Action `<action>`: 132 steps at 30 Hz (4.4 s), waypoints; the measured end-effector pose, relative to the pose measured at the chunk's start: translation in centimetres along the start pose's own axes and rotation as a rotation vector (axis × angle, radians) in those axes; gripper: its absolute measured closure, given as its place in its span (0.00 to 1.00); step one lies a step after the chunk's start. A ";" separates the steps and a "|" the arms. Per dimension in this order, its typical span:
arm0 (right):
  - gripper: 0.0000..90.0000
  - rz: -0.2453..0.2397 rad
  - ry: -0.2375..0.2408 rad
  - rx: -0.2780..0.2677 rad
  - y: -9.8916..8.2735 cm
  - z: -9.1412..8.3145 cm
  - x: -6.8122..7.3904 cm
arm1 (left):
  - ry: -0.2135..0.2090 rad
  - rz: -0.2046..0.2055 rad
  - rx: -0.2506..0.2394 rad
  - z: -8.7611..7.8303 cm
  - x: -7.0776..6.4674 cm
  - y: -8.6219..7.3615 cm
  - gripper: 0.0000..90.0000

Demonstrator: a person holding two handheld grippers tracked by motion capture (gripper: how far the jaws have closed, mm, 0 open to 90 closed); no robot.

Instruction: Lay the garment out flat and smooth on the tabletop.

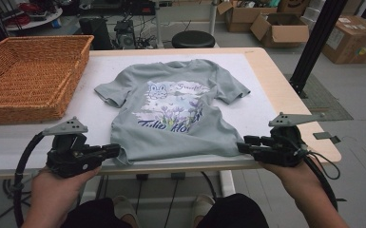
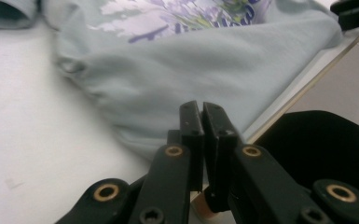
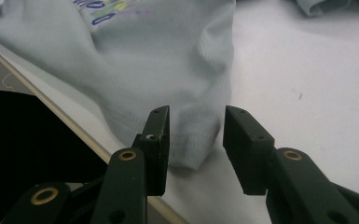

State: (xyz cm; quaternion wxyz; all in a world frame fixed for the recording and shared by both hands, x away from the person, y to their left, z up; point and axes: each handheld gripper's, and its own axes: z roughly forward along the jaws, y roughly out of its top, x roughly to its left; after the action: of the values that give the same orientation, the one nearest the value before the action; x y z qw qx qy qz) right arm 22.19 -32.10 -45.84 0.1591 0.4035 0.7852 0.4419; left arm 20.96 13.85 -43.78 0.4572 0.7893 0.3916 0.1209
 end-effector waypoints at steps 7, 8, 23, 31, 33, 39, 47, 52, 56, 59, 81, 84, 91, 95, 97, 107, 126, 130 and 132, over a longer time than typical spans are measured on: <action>0.78 0.045 0.001 -0.020 -0.5 0.0 -0.2 | 0.006 -0.005 -0.034 -2.1 1.5 -0.7 0.97; 0.81 0.055 0.003 -0.023 -0.5 0.1 -0.3 | 0.006 -0.009 -0.038 -2.3 1.7 -0.8 0.97; 0.98 0.034 -0.085 -0.076 -3.0 -3.6 5.1 | 0.015 0.012 -0.066 -6.7 0.4 -5.2 0.98; 0.80 0.014 -0.147 -0.048 -5.4 -5.4 7.7 | 0.057 -0.008 -0.074 -8.9 -1.9 -8.2 0.98; 0.79 0.019 -0.152 -0.069 -5.2 -5.8 7.7 | 0.059 -0.006 -0.085 -8.8 -2.3 -7.7 0.94; 0.78 -0.012 -0.164 -0.122 -3.6 -5.9 6.3 | 0.063 0.012 -0.101 -7.0 -1.9 -5.1 0.88; 0.70 -0.041 -0.157 -0.137 -0.3 -3.0 2.8 | 0.054 0.007 -0.102 -3.3 0.9 -1.0 0.77; 0.69 -0.050 -0.155 -0.133 2.4 -1.0 0.3 | 0.058 -0.003 -0.105 -1.5 3.0 2.5 0.65; 0.69 -0.065 -0.154 -0.138 5.0 0.3 -1.9 | 0.049 -0.020 -0.116 0.3 4.7 5.3 0.57; 0.68 -0.075 -0.148 -0.129 6.8 1.7 -3.5 | 0.046 -0.043 -0.102 2.0 5.9 6.9 0.50; 0.67 -0.115 -0.104 -0.079 12.4 10.4 -8.8 | 0.029 -0.034 -0.002 11.5 11.9 12.8 0.46; 0.66 -0.120 -0.066 -0.034 12.7 12.1 -8.7 | 0.028 -0.028 0.047 13.5 12.3 12.5 0.47; 0.70 -0.132 -0.004 0.097 12.0 14.7 -8.3 | 0.110 0.091 0.131 15.6 11.7 11.8 0.69; 0.98 -0.137 0.009 0.123 12.1 14.3 -8.3 | 0.055 0.101 0.139 15.6 11.3 11.8 0.98; 1.00 -0.139 0.009 0.125 11.9 14.1 -8.2 | 0.030 0.098 0.149 15.4 11.4 11.8 0.98; 1.00 -0.110 0.005 0.135 10.4 11.5 -8.0 | -0.033 0.057 0.149 12.7 10.2 10.1 0.99; 0.77 -0.115 -0.044 -0.001 13.1 11.8 -10.5 | 0.030 0.032 0.008 12.9 11.3 13.5 0.64; 0.75 -0.106 -0.068 -0.014 14.5 13.0 -12.3 | 0.063 0.026 0.008 14.1 12.7 15.1 0.62; 0.74 -0.102 -0.087 -0.012 15.3 13.5 -13.1 | 0.077 0.019 0.016 14.9 13.6 15.8 0.61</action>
State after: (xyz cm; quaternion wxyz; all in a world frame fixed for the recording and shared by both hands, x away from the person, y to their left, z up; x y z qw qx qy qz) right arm 46.11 -30.26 -42.23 0.2180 0.3810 0.7943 0.4199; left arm 46.17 10.06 -41.34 0.4344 0.7914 0.4021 0.1523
